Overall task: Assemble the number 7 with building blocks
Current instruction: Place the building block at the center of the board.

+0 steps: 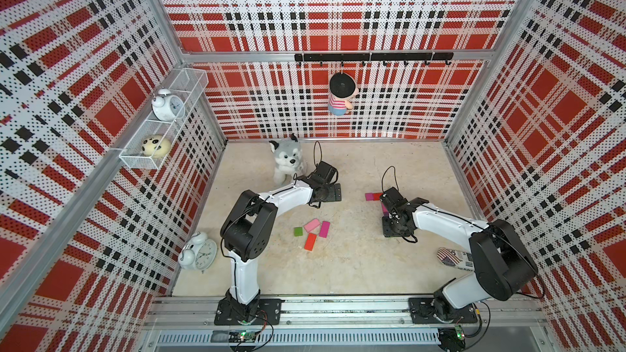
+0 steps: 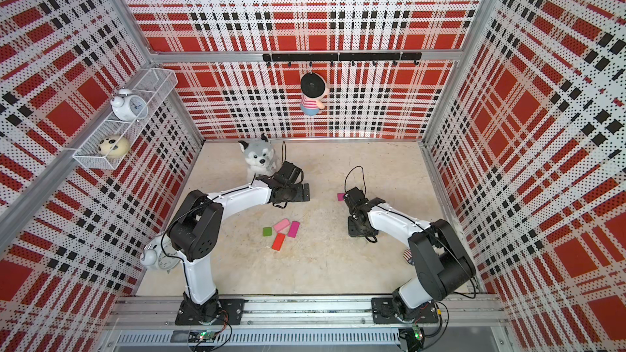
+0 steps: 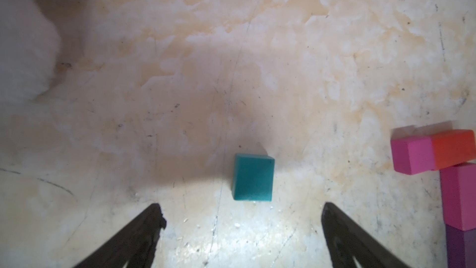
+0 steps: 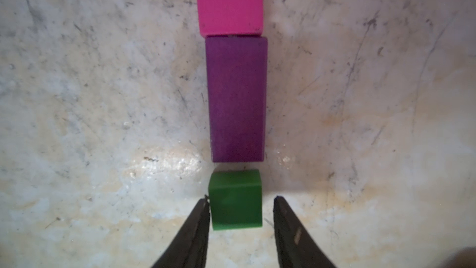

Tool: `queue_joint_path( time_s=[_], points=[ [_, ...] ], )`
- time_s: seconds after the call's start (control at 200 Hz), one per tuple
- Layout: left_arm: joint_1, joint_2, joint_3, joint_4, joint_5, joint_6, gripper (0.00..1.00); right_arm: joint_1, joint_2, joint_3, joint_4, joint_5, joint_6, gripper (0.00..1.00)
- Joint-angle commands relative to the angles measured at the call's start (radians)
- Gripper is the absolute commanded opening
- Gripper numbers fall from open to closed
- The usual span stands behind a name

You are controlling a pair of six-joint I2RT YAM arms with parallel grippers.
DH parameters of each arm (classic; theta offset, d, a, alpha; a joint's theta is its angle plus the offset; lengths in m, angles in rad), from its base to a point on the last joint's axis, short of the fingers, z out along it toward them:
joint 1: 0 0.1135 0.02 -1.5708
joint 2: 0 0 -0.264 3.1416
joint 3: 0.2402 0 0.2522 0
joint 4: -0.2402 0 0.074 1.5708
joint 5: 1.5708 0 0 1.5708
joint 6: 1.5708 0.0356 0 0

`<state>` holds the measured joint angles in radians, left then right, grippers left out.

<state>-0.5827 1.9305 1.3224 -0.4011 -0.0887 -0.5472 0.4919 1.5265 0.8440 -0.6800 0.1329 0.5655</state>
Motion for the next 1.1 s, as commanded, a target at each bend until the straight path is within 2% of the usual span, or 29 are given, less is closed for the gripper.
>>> queue_joint_path(
  time_s=[0.0, 0.466, 1.097],
  points=[
    [0.006, -0.029, -0.020, 0.046, 0.024, -0.008, 0.98, -0.013, 0.014, -0.009, 0.017, -0.008, -0.006, 0.43],
    [0.006, -0.046, -0.041, 0.087, 0.041, -0.020, 0.98, -0.027, 0.030, -0.001, 0.033, -0.033, -0.042, 0.37],
    [0.006, -0.048, -0.054, 0.104, 0.056, -0.021, 0.98, -0.030, 0.051, 0.024, 0.040, -0.036, -0.039, 0.35]
  ],
)
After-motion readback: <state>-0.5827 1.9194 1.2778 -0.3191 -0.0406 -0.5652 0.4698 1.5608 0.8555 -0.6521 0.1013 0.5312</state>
